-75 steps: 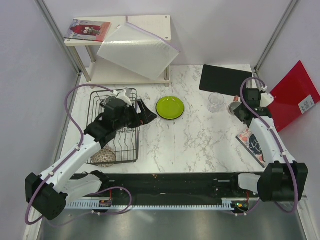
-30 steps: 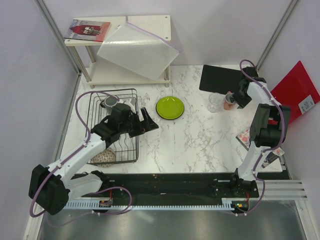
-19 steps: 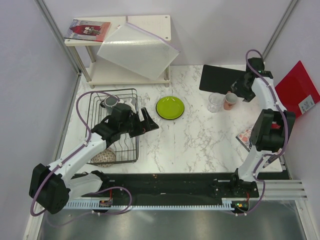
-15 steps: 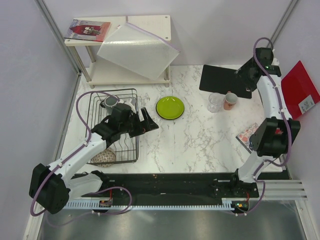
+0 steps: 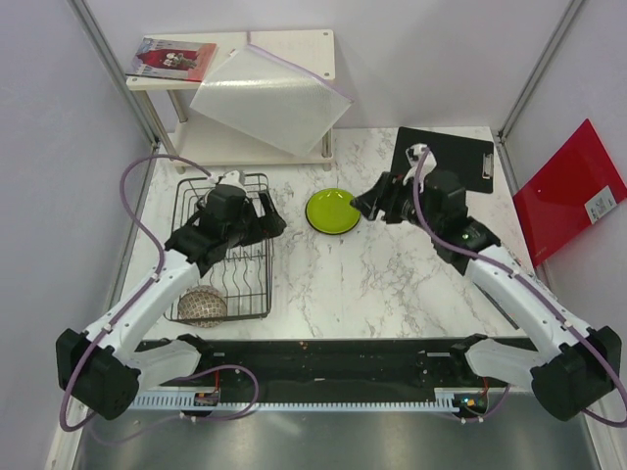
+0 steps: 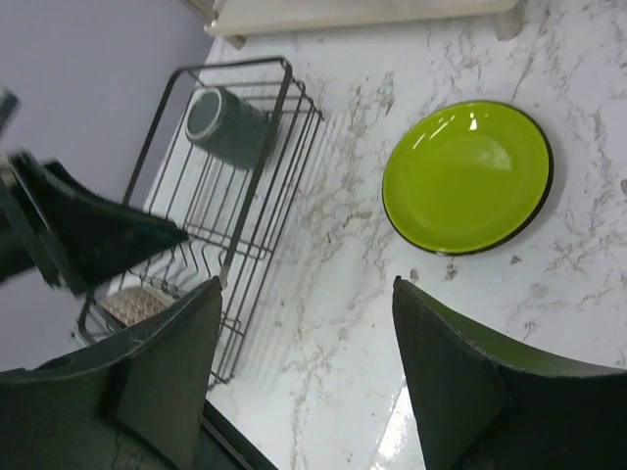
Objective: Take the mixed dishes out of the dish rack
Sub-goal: Pick up the cup from the dish rack.
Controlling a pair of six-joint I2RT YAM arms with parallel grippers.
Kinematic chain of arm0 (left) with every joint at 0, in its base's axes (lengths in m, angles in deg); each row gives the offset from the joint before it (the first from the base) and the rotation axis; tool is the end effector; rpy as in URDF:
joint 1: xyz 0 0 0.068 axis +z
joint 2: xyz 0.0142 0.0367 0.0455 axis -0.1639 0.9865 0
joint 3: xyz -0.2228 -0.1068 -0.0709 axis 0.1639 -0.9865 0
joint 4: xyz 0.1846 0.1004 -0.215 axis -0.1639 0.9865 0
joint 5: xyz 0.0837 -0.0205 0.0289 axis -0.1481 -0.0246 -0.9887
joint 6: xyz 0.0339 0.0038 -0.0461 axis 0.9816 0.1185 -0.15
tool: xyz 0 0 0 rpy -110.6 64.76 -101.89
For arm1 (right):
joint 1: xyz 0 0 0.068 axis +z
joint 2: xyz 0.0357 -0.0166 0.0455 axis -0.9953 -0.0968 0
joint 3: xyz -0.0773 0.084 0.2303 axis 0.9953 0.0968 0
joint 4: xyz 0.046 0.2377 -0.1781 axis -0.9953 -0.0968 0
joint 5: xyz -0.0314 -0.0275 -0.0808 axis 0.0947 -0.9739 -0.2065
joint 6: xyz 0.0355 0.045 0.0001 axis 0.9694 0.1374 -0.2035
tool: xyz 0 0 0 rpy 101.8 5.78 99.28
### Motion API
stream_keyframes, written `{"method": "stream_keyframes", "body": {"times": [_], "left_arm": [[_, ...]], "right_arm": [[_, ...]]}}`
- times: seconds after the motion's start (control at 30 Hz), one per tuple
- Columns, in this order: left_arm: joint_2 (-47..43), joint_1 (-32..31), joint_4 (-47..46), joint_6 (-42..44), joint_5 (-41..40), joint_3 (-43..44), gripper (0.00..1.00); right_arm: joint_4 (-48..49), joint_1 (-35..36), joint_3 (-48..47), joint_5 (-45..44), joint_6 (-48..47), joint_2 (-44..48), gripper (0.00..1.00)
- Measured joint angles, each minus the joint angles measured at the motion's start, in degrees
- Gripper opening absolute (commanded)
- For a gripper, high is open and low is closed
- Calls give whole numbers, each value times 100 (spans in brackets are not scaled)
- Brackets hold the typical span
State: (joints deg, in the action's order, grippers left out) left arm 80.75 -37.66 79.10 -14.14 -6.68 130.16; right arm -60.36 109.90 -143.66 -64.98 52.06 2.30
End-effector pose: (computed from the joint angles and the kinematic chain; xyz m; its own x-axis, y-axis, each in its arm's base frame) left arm 0.2605 -0.1367 0.2762 -0.6901 -0.3197 -0.6492 0.0010 0.8967 -0.4426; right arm 0.2857 0.1461 0.3257 -0.5536 0.3396 -0.7604 -0.3674 0.7199 0.5889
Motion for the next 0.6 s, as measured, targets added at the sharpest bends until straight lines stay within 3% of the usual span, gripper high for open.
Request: {"method": "stream_keyframes", "body": {"times": [0.17,0.37,0.6], "left_arm": [[297,734,415,476,-844,568,100],[1051,1596,575,520,-1488,887,100],[1888,1755,614,210,-1823,1217,99]], "right_arm": [[337,334,1156,-26,-431,817,77],[713,391,1585,225,-625,1268,77],[1106,507,2094,498,-601,1488,77]]}}
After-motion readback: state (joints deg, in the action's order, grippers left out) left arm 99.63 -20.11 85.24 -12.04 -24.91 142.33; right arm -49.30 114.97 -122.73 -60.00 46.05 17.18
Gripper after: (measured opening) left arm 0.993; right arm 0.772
